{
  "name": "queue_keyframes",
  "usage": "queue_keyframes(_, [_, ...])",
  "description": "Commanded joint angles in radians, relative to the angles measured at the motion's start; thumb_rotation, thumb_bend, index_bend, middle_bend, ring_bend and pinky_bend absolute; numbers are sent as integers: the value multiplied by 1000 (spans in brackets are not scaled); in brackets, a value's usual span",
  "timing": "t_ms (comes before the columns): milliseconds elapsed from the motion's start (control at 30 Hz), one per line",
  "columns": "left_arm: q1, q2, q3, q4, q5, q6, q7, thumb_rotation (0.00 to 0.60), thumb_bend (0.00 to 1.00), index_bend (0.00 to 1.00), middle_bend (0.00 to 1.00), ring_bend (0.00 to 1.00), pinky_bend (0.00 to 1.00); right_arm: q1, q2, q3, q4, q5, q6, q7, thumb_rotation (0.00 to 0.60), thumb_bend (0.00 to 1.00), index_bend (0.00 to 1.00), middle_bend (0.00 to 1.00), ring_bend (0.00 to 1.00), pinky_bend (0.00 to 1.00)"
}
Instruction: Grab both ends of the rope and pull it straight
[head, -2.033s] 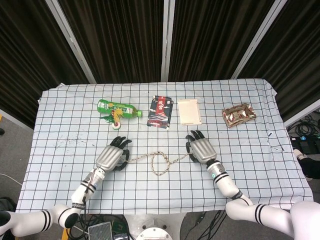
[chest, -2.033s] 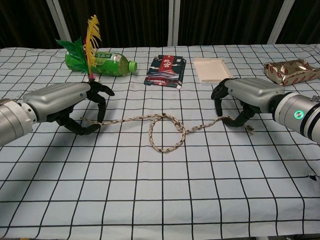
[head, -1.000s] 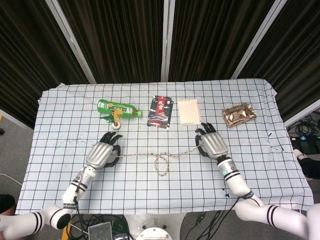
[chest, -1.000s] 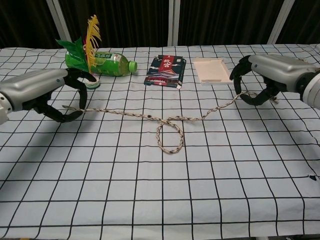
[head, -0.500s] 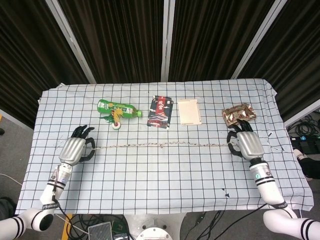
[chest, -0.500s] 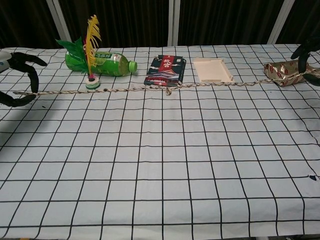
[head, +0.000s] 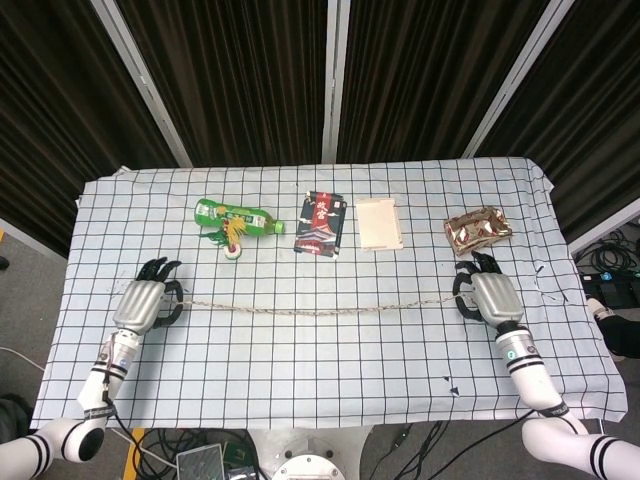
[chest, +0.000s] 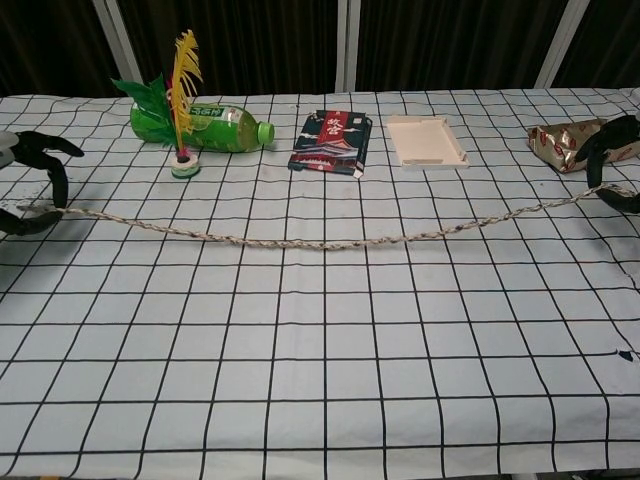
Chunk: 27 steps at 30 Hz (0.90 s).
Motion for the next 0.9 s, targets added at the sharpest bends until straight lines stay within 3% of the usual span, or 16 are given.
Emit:
queue_keyframes(33, [1, -6, -1, 12, 0, -7, -9, 600, 404, 582, 109, 0, 0, 3, -16, -2, 23, 4, -11, 2, 600, 576, 673, 229, 0, 0])
queue_keyframes(433, [-1, -27, -4, 47, 6, -29, -25, 600, 402, 578, 109, 0, 0, 5, -72, -40, 133, -63, -17, -2, 600, 570, 646, 216, 0, 0])
queue_keyframes(633, [-1, -32, -7, 58, 3, -38, -26, 600, 401, 572, 109, 0, 0, 13, -86, -52, 179, -91, -31, -4, 600, 522, 617, 198, 0, 0])
queue_keyframes(767, [-1, -32, -5, 59, 2, -50, -27, 600, 401, 529, 109, 0, 0, 11, -95, -58, 194, -97, -34, -18, 600, 463, 533, 172, 0, 0])
queue_keyframes(900, [-1, -28, -2, 54, -1, -62, -25, 600, 390, 414, 100, 0, 0, 5, -98, -60, 196, -99, -31, -18, 600, 372, 388, 143, 0, 0])
